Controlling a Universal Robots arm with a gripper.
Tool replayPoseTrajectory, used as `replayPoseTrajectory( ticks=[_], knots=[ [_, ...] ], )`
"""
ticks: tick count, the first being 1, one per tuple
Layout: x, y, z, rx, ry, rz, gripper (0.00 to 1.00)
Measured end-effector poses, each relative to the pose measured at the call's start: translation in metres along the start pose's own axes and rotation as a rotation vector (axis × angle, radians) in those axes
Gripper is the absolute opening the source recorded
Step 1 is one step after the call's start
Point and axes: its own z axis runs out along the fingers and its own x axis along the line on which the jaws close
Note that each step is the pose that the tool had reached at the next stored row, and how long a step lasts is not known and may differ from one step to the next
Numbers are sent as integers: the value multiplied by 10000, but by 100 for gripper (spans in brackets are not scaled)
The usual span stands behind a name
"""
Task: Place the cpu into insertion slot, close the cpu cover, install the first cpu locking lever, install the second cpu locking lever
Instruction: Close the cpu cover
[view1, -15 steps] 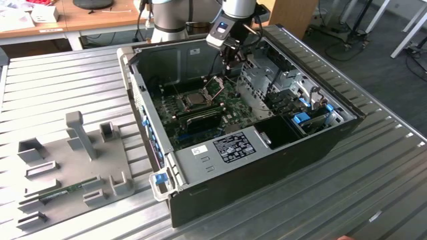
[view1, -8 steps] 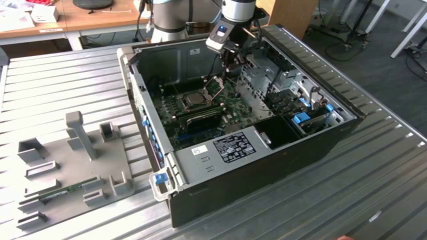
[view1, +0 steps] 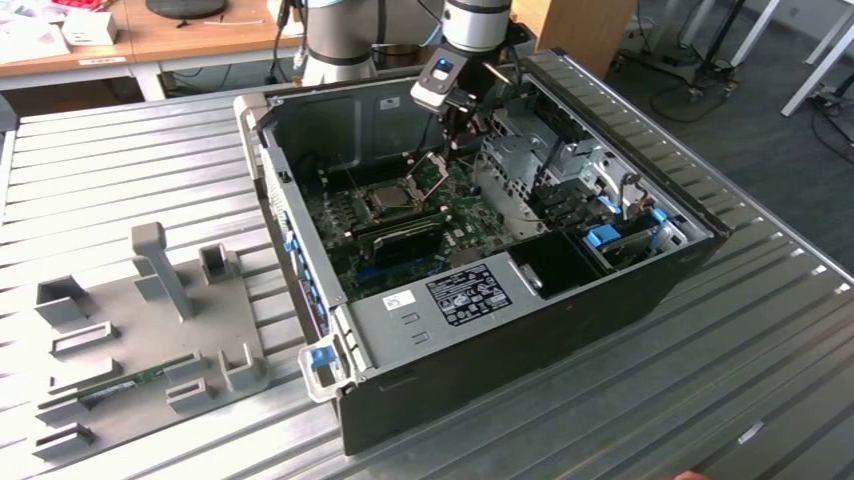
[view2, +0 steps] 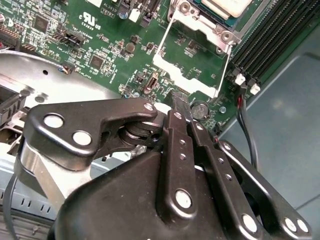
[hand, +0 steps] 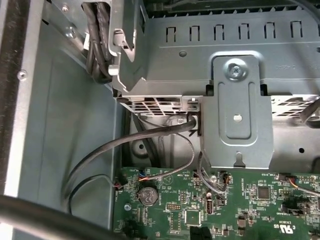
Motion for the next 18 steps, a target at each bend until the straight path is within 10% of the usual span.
replayPoseTrajectory(
  ticks=[18],
  knots=[
    [0,-62,92,-26,-1,1,10]
  ],
)
